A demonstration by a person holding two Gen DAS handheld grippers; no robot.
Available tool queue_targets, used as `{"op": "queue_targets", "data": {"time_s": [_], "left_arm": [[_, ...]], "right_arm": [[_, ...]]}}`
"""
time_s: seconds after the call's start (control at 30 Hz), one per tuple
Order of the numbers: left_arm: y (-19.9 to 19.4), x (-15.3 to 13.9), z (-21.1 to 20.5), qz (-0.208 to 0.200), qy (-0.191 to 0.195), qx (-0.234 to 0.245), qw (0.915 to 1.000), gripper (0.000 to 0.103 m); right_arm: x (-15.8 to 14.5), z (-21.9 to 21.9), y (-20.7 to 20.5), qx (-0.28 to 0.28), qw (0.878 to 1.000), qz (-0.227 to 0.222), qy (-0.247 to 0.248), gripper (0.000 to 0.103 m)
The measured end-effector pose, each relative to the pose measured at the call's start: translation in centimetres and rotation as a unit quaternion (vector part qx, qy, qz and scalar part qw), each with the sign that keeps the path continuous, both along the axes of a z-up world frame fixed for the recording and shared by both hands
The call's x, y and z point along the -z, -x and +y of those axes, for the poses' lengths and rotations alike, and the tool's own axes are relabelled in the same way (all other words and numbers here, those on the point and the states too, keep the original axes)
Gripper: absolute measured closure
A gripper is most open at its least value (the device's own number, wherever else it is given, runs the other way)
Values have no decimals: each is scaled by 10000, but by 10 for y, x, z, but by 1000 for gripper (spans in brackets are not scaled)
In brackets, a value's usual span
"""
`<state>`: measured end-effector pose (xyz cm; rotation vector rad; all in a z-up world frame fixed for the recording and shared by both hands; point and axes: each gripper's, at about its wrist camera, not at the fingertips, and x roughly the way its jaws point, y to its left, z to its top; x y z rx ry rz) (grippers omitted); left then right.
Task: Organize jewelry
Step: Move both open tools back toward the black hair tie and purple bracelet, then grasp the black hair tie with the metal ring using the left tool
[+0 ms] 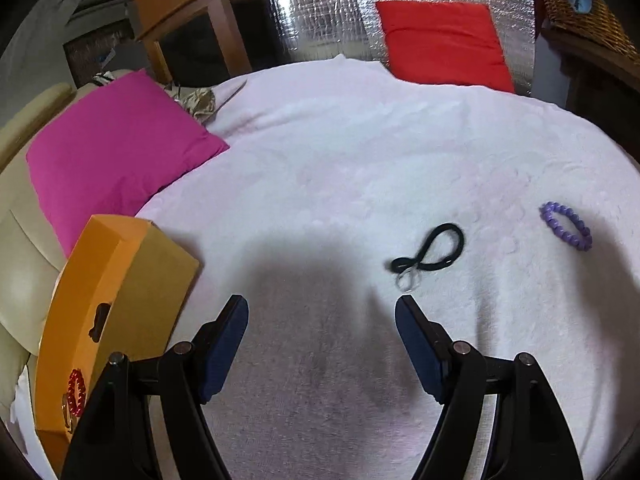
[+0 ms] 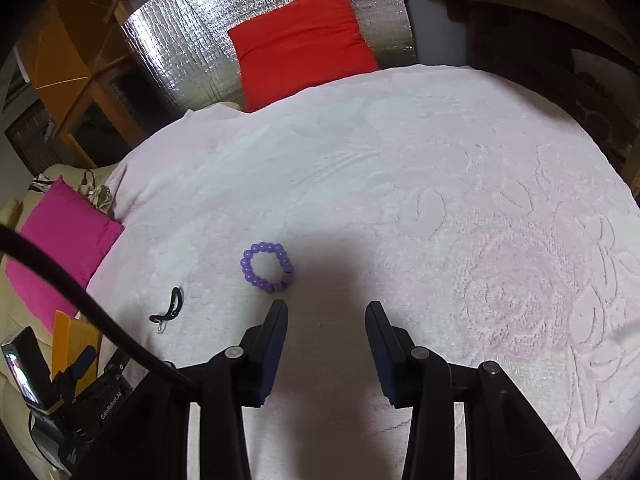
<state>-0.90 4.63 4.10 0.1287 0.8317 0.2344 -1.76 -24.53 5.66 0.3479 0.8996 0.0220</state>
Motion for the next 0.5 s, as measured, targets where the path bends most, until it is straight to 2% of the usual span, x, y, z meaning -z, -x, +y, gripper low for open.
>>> {"op": "queue_targets", "data": {"time_s": [0.33,0.5], "left_arm": [[0,1,4,-26,16,-74,10000,26],[-8,4,9,10,264,-57,9996,26]], "right_arm": [[1,5,1,-21,9999,2,157,59],[0,5,-7,22,9999,-51,151,59]]}}
